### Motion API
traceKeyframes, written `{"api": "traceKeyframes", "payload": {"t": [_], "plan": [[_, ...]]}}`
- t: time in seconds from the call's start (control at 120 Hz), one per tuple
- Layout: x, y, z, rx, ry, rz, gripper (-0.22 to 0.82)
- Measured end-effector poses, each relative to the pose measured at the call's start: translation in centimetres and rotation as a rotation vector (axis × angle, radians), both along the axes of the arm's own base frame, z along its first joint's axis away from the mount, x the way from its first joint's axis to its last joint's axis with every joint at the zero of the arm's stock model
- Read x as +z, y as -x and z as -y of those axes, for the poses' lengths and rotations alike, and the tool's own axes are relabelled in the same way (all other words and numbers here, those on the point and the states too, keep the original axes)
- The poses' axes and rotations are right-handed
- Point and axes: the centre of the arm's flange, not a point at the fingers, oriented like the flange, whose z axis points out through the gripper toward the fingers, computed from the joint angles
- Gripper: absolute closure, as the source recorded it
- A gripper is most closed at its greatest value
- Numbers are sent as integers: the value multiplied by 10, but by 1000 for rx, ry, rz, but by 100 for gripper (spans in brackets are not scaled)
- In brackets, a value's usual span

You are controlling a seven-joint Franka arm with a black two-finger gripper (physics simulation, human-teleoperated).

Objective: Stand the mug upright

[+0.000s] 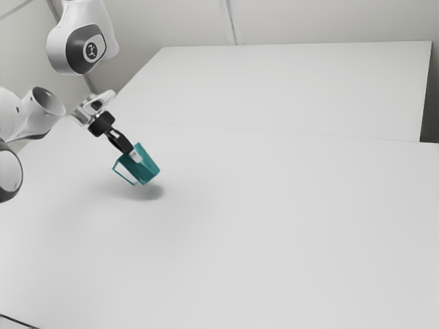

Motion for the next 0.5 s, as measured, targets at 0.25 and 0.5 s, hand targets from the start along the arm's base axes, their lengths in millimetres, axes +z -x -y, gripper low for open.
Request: {"api": "traceKeyframes", "payload": {"t": [0.25,0.5], "plan": [[-10,-29,96,-92,-235,32,78],[-32,-33,176,-139,-447,72,78]]}}
